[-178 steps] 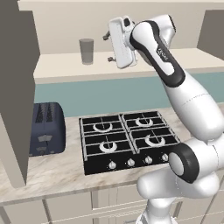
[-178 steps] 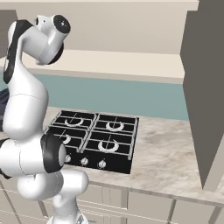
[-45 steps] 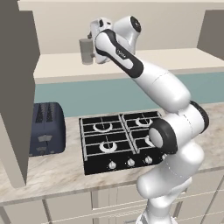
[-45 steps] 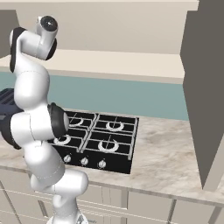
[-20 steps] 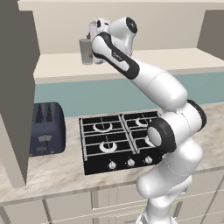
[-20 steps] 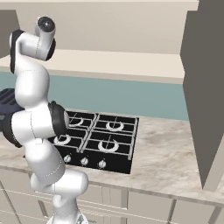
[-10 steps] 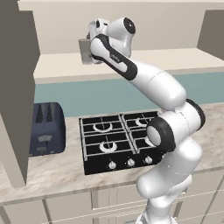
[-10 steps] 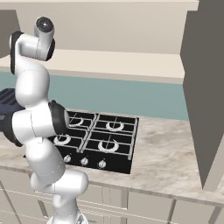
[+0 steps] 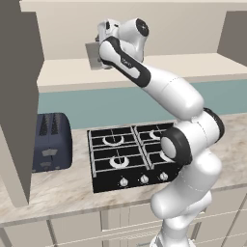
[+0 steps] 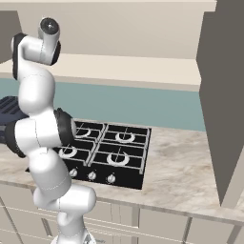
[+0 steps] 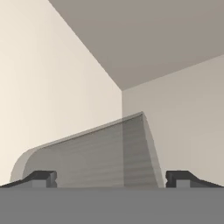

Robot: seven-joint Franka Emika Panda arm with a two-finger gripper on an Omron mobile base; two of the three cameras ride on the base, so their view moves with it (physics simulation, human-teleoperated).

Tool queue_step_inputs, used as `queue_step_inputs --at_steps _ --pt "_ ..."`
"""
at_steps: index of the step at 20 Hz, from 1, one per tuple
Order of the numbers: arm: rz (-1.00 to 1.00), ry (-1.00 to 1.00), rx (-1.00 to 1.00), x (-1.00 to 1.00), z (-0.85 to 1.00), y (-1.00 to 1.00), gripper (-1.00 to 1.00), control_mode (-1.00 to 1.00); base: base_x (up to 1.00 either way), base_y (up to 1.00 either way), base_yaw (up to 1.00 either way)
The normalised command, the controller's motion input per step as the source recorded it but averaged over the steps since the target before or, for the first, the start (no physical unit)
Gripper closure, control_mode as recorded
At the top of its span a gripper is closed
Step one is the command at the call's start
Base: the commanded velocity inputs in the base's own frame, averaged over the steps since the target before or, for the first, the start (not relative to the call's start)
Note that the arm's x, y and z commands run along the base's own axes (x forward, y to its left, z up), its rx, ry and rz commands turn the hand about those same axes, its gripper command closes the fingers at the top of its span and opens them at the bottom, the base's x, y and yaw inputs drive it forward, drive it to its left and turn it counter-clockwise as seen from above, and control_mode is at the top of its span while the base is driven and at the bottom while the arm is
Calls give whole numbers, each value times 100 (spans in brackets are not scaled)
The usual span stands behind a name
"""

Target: There is a bowl on the dining counter. Grab a lemon wedge from the fridge and place it in the bowl. Then get the liquor bottle and glass cup from the cabinet and place them next to the bowl.

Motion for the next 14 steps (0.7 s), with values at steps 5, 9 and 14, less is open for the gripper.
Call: queue_step_inputs --at_steps 5,9,14 --pt "0 0 0 3 0 0 -100 -100 0 0 0" --pt "0 0 0 0 -3 -4 -100 -100 0 0 0" --pt "0 0 -1 0 -9 -8 -100 -100 0 0 0"
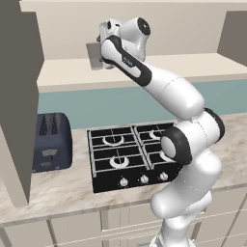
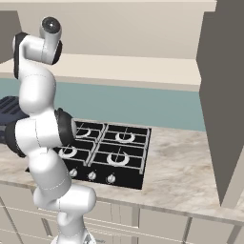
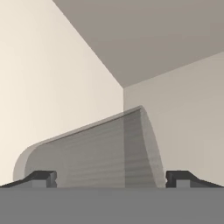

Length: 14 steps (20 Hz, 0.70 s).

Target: There is a bowl on the dining counter. Grab a lemon wedge from the fridge and place it in the bowl. Then get the liquor bottle and glass cup from the cabinet and place them next to the bowl.

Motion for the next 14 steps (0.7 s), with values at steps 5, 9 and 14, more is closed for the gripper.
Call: queue_step_inputs --at_steps 5,9,14 --pt "0 0 -3 0 -12 -1 -100 -100 0 0 0" --pt "0 1 -7 0 -16 0 -100 -100 0 0 0" --pt "0 7 -10 0 -21 0 -100 -100 0 0 0"
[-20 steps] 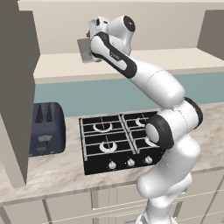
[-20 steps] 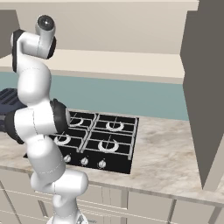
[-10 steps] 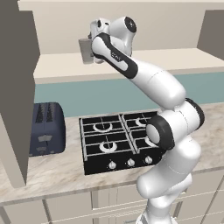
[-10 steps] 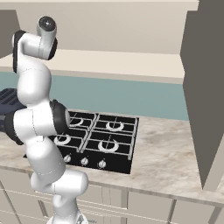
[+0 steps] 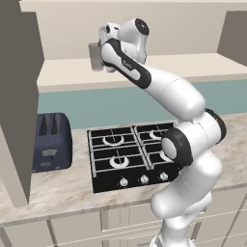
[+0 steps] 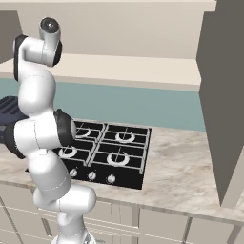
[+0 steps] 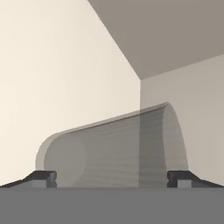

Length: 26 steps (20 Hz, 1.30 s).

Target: There is a bowl on the dining counter. Grab a lemon wedge from the fridge and place it in the bowl. Then get the liquor bottle and glass cup from the cabinet and place them next to the bowl.

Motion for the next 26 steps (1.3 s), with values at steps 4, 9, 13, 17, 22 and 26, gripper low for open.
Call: queue_step_inputs --at_steps 4,9,13,17,22,26 --pt "0 12 -12 0 -22 0 -100 -100 0 0 0" --pt "0 11 -9 0 -19 0 -100 -100 0 0 0" --pt "0 7 -10 0 -19 0 100 -100 0 0 0" --pt "0 3 -7 0 -19 5 100 -100 0 0 0" --pt "0 0 1 0 -17 0 100 -100 0 0 0" --pt "0 -5 7 -1 -10 -1 100 -100 0 0 0"
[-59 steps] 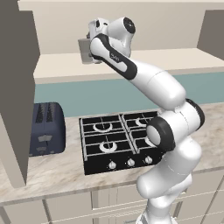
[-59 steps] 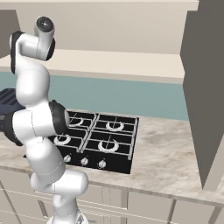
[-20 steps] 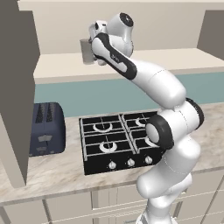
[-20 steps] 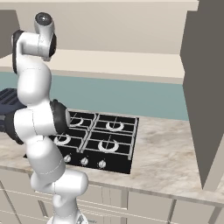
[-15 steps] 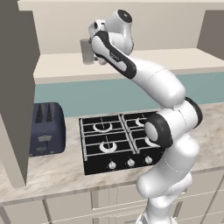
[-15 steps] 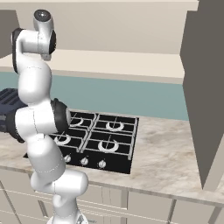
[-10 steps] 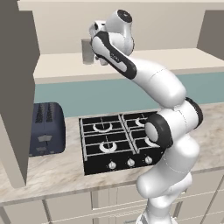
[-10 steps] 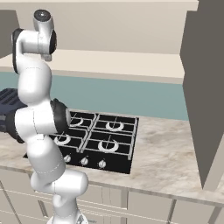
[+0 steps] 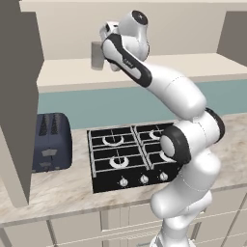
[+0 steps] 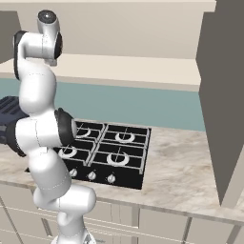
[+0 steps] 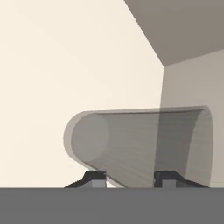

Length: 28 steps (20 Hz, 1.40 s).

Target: There is a bowl on the dining counter. Grab a lemon wedge from the fridge and place it in the bowl. Then get the liquor bottle and glass cup from the cabinet and place them next to the bowl.

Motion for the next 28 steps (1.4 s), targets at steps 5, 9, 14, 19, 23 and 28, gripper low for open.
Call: queue_step_inputs --at_steps 5,9,14,19,23,28 --pt "0 -27 18 -18 -10 -7 100 -100 0 0 0" --pt "-1 -26 19 -30 -7 -10 100 -100 0 0 0" --pt "-3 -11 10 -43 2 -9 100 -100 0 0 0" --pt "-14 -3 0 -64 41 -24 100 -100 0 0 0" --pt "-12 0 -1 -63 37 -31 100 -100 0 0 0" --pt "-10 0 -5 -61 17 -13 100 -100 0 0 0"
